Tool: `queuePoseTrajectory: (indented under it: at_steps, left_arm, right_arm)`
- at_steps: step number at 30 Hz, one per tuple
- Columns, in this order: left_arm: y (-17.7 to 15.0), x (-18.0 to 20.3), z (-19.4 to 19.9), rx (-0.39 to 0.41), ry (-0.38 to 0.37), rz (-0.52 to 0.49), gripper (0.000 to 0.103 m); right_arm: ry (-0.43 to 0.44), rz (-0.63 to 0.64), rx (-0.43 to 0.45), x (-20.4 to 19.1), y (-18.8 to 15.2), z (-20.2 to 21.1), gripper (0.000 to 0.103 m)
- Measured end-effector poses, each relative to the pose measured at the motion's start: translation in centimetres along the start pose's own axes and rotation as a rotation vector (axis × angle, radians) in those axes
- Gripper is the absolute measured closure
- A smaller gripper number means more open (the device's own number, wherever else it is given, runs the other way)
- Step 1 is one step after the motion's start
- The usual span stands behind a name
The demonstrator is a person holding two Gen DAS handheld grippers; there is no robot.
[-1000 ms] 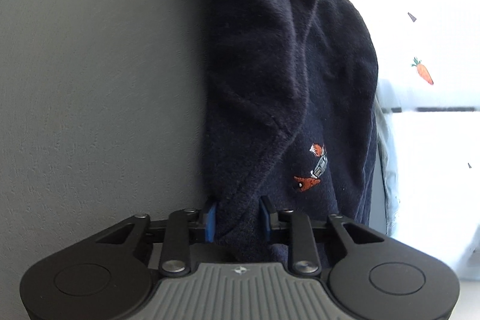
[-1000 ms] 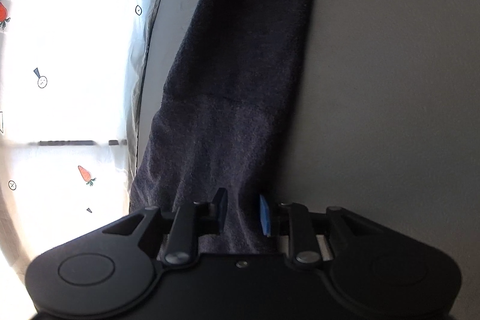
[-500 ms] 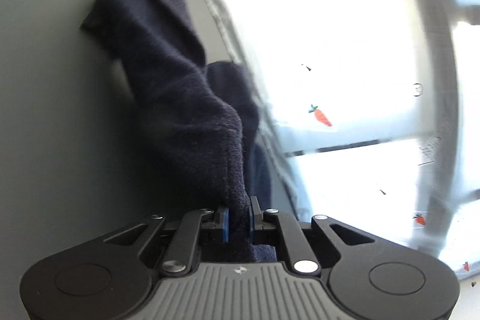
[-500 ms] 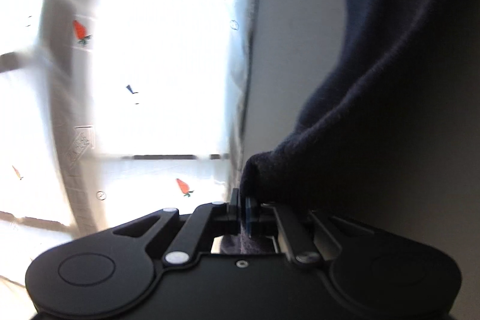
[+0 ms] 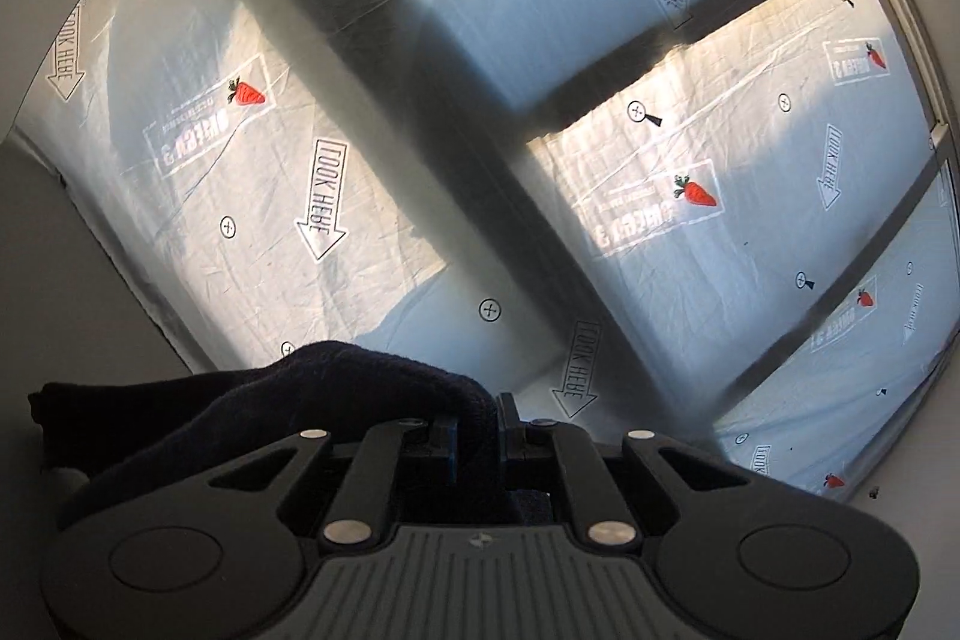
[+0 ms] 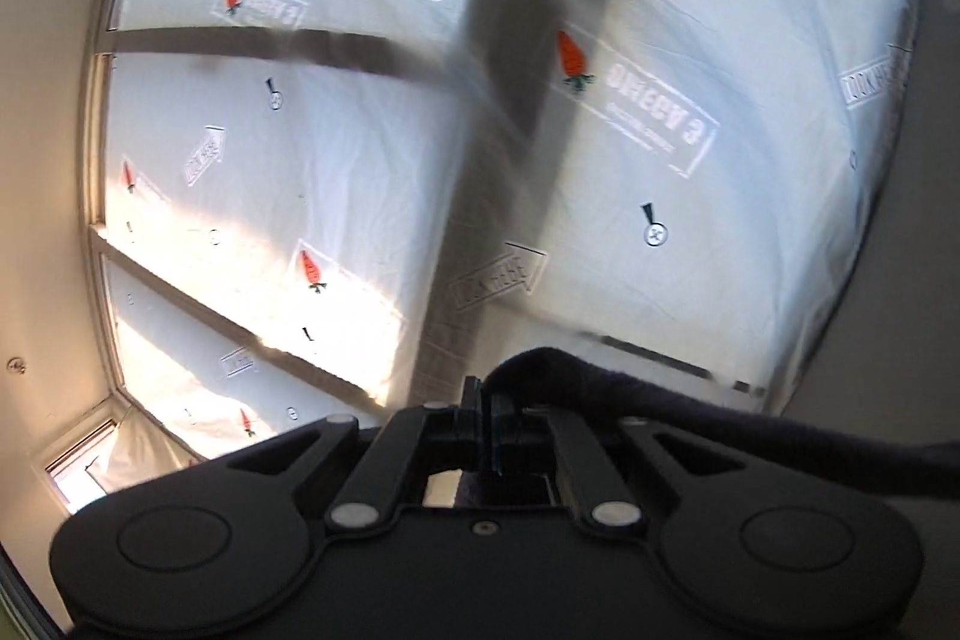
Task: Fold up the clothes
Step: 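Lift the navy sweater with both grippers and shake it out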
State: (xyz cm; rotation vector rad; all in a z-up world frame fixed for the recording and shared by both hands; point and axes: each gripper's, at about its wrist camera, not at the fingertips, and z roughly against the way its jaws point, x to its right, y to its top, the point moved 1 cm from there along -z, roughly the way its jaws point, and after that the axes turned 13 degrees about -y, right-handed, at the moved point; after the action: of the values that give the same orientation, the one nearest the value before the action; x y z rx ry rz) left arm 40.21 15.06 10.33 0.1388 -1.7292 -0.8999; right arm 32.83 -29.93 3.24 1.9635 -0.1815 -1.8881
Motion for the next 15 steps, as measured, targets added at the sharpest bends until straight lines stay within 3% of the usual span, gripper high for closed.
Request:
queuePoseTrajectory:
  at_steps: [6,11,15]
  left_arm:
    - [1.5,5.2,3.1,0.088,-0.079,-0.053,0.092]
    - [0.8,8.9,5.1,0.106,-0.117,-0.117,0.091]
    - [-0.2,8.3,4.0,0.075,-0.061,-0.128,0.091]
  right_arm:
    - [0.12,0.18,0.07,-6.1,3.9,3.5,0.1]
    - [0.177,0.224,0.11,-8.5,5.7,5.5,0.1]
    - [0.149,0.237,0.108,-7.9,6.7,5.1,0.1]
